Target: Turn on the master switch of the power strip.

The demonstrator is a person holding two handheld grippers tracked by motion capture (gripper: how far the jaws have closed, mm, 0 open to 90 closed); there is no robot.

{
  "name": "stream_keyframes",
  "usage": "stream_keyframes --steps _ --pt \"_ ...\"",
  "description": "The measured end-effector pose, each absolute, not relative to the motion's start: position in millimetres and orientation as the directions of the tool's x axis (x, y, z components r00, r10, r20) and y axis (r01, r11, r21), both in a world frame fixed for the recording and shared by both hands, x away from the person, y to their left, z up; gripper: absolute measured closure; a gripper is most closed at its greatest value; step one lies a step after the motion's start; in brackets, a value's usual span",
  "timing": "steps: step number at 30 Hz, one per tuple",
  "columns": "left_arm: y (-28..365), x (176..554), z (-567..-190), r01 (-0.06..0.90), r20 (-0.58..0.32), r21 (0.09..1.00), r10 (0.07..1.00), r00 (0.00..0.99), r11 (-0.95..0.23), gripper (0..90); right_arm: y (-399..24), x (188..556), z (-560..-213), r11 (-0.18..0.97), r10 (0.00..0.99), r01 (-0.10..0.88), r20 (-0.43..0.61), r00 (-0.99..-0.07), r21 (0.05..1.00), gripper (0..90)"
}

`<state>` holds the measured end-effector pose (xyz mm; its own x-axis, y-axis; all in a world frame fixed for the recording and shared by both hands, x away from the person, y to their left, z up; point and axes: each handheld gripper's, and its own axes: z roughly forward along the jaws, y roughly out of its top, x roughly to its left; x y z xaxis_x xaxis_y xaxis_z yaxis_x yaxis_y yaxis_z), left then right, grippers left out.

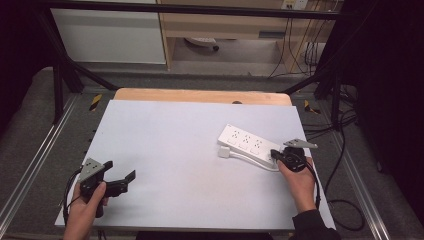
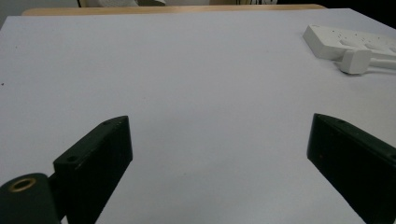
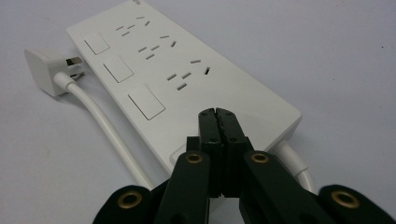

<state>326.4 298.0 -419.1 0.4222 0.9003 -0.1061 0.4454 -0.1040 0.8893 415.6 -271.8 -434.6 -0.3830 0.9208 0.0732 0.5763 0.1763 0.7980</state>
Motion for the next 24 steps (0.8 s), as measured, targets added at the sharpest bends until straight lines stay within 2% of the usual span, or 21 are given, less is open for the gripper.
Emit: stream_keyframes --steps 24 --pt "297.3 326.7 -419.6 0.448 -0.104 0.887 0.901 0.422 -0.108 6.9 -271.5 416.5 -437.1 0.181 0.922 0.579 0.068 -0.382 0.795 90.0"
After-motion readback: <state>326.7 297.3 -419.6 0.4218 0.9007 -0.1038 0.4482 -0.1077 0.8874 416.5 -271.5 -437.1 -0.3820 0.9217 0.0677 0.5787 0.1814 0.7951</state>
